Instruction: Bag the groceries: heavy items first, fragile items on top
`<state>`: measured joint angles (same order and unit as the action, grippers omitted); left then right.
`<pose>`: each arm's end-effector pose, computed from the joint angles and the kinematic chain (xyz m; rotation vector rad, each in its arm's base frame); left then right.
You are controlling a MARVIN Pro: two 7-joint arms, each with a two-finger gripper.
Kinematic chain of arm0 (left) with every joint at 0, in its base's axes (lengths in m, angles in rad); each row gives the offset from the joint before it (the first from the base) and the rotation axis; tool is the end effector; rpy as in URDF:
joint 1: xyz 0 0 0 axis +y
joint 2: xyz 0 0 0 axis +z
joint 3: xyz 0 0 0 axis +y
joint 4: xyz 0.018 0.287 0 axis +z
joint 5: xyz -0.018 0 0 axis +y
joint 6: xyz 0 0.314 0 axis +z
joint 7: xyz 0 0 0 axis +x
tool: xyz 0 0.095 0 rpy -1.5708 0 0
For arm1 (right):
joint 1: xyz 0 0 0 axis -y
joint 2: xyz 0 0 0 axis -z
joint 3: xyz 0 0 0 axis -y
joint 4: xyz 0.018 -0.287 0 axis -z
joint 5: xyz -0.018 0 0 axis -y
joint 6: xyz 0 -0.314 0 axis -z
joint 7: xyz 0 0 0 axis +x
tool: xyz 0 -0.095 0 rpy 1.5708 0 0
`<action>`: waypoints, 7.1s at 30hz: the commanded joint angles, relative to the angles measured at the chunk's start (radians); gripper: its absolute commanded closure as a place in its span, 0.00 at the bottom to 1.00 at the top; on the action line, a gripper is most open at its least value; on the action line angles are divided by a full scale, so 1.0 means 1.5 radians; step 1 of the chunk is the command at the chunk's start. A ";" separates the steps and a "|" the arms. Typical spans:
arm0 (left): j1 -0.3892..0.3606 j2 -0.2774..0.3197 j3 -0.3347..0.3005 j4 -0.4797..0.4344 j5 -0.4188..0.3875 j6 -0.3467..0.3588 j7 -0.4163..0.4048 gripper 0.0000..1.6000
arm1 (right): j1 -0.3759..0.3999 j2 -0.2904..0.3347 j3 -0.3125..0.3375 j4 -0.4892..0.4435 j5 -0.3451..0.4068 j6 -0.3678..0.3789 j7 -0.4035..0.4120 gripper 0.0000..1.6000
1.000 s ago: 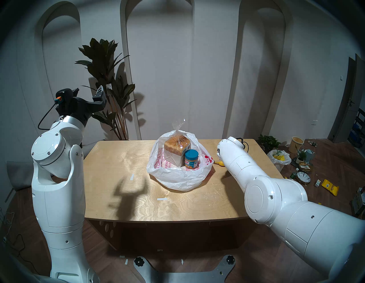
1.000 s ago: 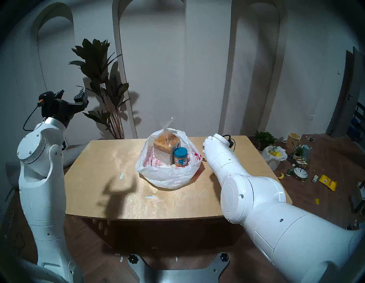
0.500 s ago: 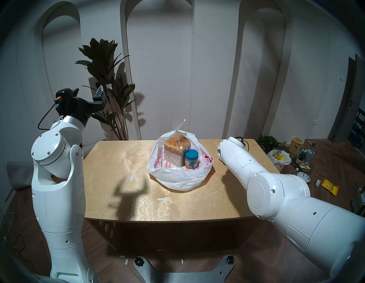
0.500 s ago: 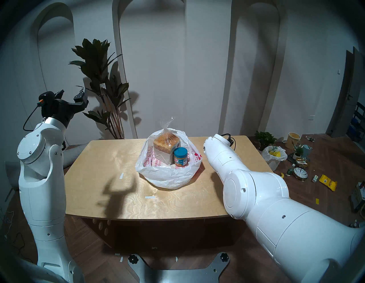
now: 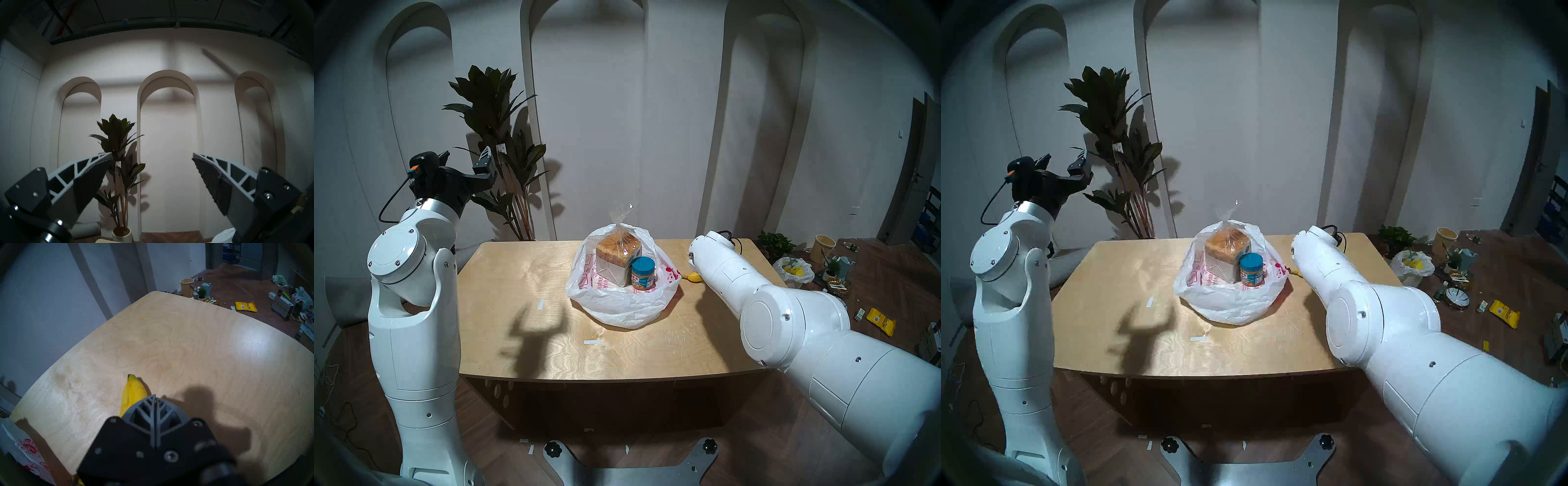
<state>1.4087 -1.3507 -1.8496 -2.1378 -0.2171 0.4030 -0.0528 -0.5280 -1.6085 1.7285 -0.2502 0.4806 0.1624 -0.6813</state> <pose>0.3839 0.1167 -0.0316 -1.7165 -0.0618 -2.4999 0.6108 -0.0307 -0.2971 2.4824 -1.1811 1.1998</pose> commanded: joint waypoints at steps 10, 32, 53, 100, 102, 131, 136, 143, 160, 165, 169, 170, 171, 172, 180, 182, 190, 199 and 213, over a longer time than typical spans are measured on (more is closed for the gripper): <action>-0.008 0.002 -0.001 -0.014 -0.002 -0.001 -0.001 0.00 | 0.017 -0.014 0.003 0.024 0.008 -0.030 0.026 0.00; -0.007 0.002 0.000 -0.013 -0.003 -0.001 0.000 0.00 | 0.057 -0.062 -0.003 0.031 0.024 -0.043 0.033 0.00; -0.006 0.003 0.000 -0.010 -0.003 -0.002 0.001 0.00 | 0.044 -0.073 -0.017 0.053 0.024 -0.049 0.056 0.00; -0.002 0.002 0.000 0.001 -0.002 -0.001 0.004 0.00 | 0.029 -0.058 -0.040 0.081 0.007 -0.049 0.095 0.00; -0.001 0.002 0.000 0.002 -0.002 -0.001 0.004 0.00 | 0.026 -0.058 -0.041 0.083 0.006 -0.049 0.097 0.00; 0.000 0.003 0.000 0.007 -0.002 -0.002 0.005 0.00 | 0.001 -0.018 -0.049 0.096 -0.004 -0.055 0.125 0.00; 0.000 0.003 0.000 0.007 -0.002 -0.002 0.006 0.00 | -0.002 -0.014 -0.051 0.095 -0.006 -0.057 0.136 0.00; 0.000 0.003 0.000 0.007 -0.002 -0.002 0.006 0.00 | -0.004 -0.012 -0.054 0.090 -0.008 -0.062 0.159 0.98; 0.000 0.003 0.001 0.007 -0.002 -0.002 0.007 0.00 | -0.009 -0.011 -0.057 0.092 -0.013 -0.070 0.175 1.00; 0.000 0.003 0.001 0.007 -0.003 -0.002 0.007 0.00 | -0.009 -0.012 -0.057 0.093 -0.015 -0.073 0.179 1.00; 0.000 0.003 0.001 0.006 -0.003 -0.003 0.007 0.00 | -0.006 -0.013 -0.057 0.093 -0.017 -0.076 0.181 1.00; -0.001 0.003 0.001 0.006 -0.003 -0.003 0.007 0.00 | -0.005 -0.013 -0.057 0.093 -0.018 -0.077 0.182 1.00; -0.001 0.003 0.001 0.006 -0.003 -0.003 0.007 0.00 | -0.004 -0.013 -0.057 0.093 -0.018 -0.078 0.183 1.00; -0.001 0.003 0.001 0.006 -0.003 -0.003 0.007 0.00 | -0.004 -0.013 -0.057 0.093 -0.018 -0.078 0.183 1.00; -0.002 0.004 0.001 0.004 -0.003 -0.003 0.007 0.00 | 0.004 -0.016 -0.057 0.093 -0.021 -0.079 0.186 1.00; -0.002 0.004 0.001 0.003 -0.003 -0.003 0.007 0.00 | 0.006 -0.017 -0.057 0.092 -0.022 -0.079 0.186 1.00; -0.003 0.005 0.001 0.001 -0.003 -0.004 0.007 0.00 | 0.020 -0.017 -0.057 0.087 -0.024 -0.076 0.186 1.00; -0.005 0.006 0.001 -0.003 -0.004 -0.004 0.006 0.00 | 0.055 -0.011 -0.055 0.076 -0.024 -0.063 0.181 1.00; -0.006 0.007 0.001 -0.014 -0.006 -0.002 0.005 0.00 | 0.134 -0.043 -0.058 0.023 -0.025 -0.012 0.159 1.00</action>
<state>1.4166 -1.3439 -1.8481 -2.1316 -0.2218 0.4025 -0.0411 -0.4365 -1.6326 1.6447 -0.1372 0.4426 0.1222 -0.4389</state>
